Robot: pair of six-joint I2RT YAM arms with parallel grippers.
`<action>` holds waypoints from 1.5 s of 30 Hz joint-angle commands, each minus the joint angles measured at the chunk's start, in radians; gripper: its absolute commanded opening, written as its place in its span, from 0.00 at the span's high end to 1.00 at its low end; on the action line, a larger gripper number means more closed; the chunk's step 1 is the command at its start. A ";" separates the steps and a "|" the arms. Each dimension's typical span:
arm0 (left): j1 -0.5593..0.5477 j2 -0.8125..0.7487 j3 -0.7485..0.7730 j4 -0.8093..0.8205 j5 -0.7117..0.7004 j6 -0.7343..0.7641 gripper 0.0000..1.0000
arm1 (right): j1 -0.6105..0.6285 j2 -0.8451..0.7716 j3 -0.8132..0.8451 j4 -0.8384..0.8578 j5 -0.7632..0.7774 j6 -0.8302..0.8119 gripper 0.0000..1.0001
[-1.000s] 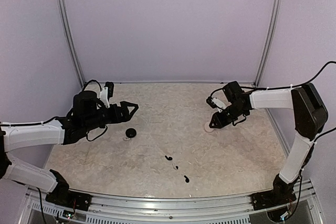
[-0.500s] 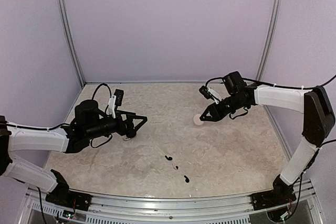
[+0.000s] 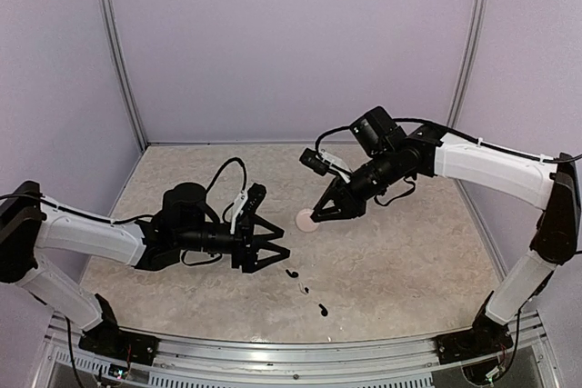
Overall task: Insert the wireless bluetooth earbuds into the charging case
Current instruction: Pass from the right arm to the left
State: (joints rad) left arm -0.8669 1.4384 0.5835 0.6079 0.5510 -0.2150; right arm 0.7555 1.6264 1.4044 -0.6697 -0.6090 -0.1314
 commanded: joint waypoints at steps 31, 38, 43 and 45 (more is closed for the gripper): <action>-0.078 0.086 0.199 -0.134 0.057 0.138 0.73 | 0.150 -0.026 0.050 -0.180 0.011 -0.028 0.97; -0.077 0.074 0.184 -0.083 0.069 0.111 0.87 | 0.148 -0.060 0.043 -0.125 0.048 0.006 0.74; -0.068 0.039 0.170 -0.012 0.065 0.067 0.89 | 0.139 -0.184 0.002 0.052 0.144 0.077 0.37; -0.064 0.023 0.166 0.021 0.060 0.044 0.89 | 0.132 -0.254 -0.052 0.161 0.159 0.105 0.32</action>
State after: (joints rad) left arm -0.9367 1.5066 0.7551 0.5304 0.6025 -0.1234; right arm 0.8944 1.5169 1.4109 -0.7193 -0.5114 -0.0895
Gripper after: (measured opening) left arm 0.199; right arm 0.644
